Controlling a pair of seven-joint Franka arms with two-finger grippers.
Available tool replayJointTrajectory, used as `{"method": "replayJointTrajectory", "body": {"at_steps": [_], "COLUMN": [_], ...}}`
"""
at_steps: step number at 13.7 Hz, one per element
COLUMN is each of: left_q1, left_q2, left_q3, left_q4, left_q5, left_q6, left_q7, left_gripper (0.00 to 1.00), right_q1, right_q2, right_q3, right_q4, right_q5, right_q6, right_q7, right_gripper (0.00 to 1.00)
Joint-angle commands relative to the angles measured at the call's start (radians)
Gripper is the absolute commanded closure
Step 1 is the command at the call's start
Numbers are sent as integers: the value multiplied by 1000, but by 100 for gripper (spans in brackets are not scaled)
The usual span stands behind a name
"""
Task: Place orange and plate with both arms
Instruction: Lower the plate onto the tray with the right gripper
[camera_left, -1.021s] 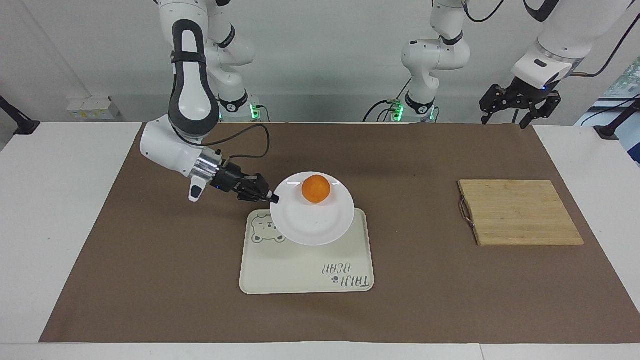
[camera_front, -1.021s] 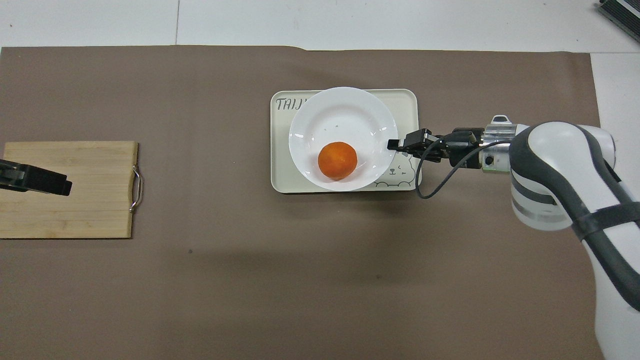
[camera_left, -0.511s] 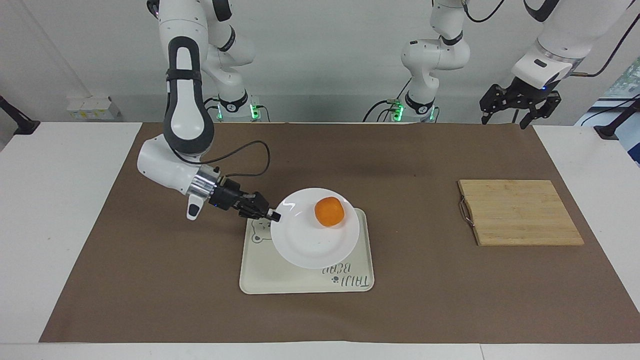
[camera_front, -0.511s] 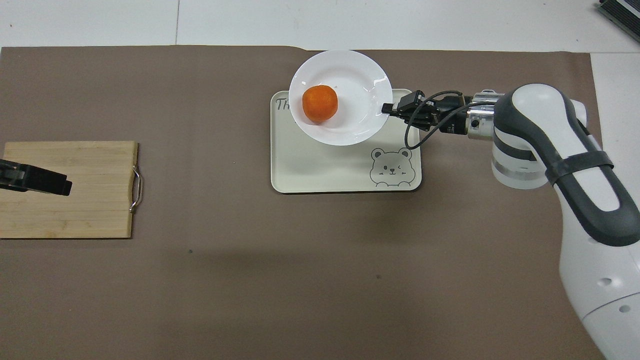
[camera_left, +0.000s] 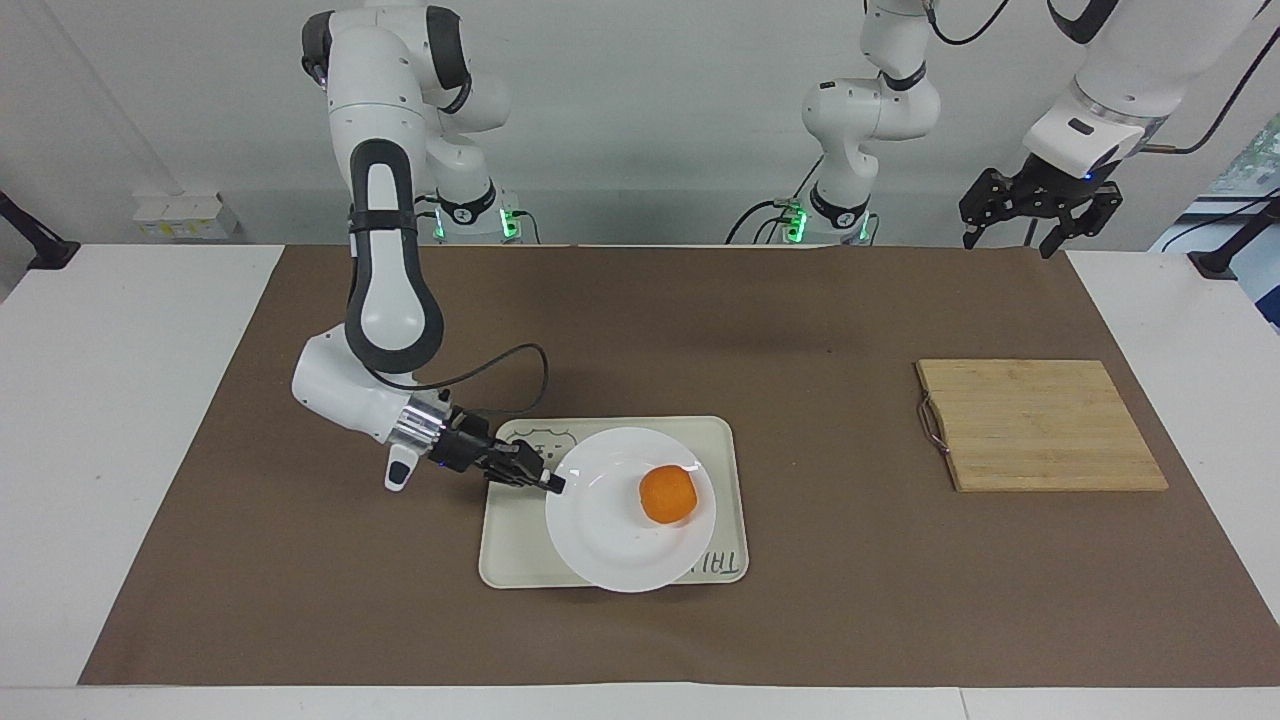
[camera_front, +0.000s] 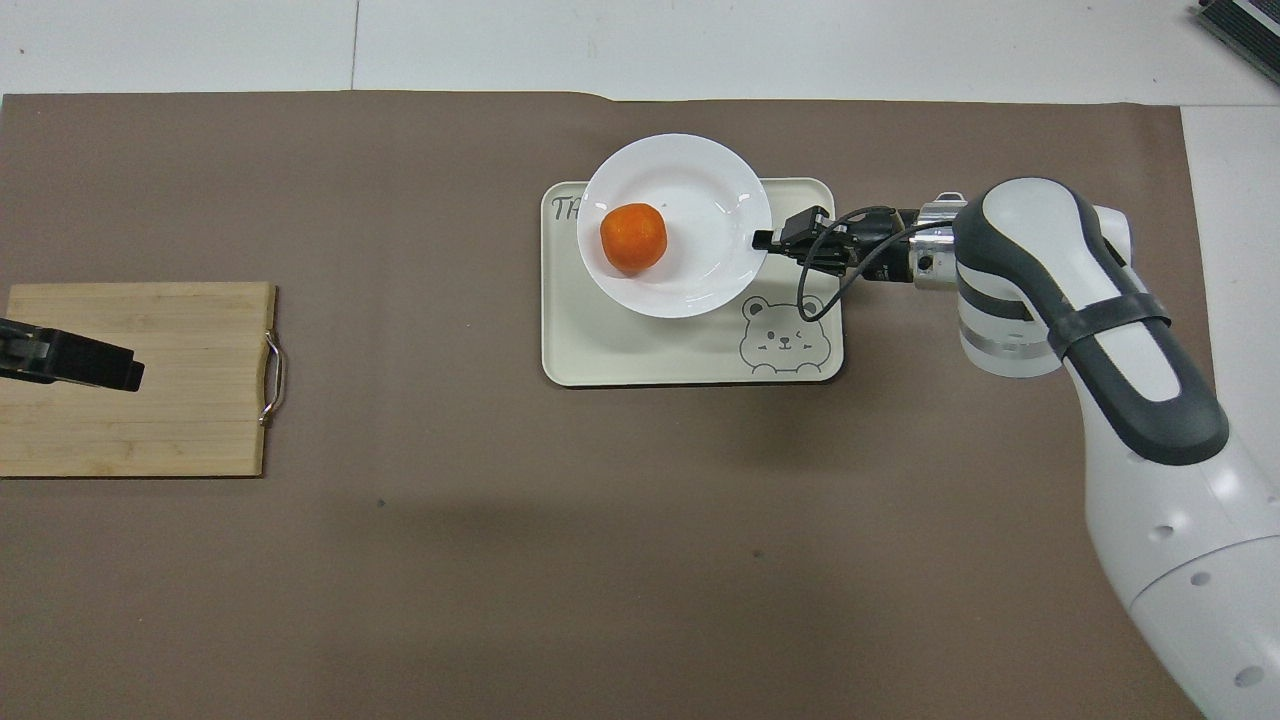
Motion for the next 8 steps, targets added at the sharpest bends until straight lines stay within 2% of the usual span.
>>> {"method": "replayJointTrajectory", "body": {"at_steps": [1, 4, 8], "left_q1": [2, 2, 2], "left_q2": [2, 2, 2], "left_q3": [0, 3, 3], "left_q4": [15, 15, 15], "left_q5": [3, 3, 3], "left_q6": [-11, -12, -12], "left_q7": [-10, -10, -10], "left_gripper": [0, 0, 0], "right_q1": [-25, -32, -15], "right_q2": [-8, -6, -6], "right_q3": [4, 4, 4], "right_q4": [-38, -39, -52], "right_q5": [-16, -68, -71], "right_q6": [-33, -38, -26], "right_q7": [-76, -77, -80], "right_gripper": [100, 100, 100]}}
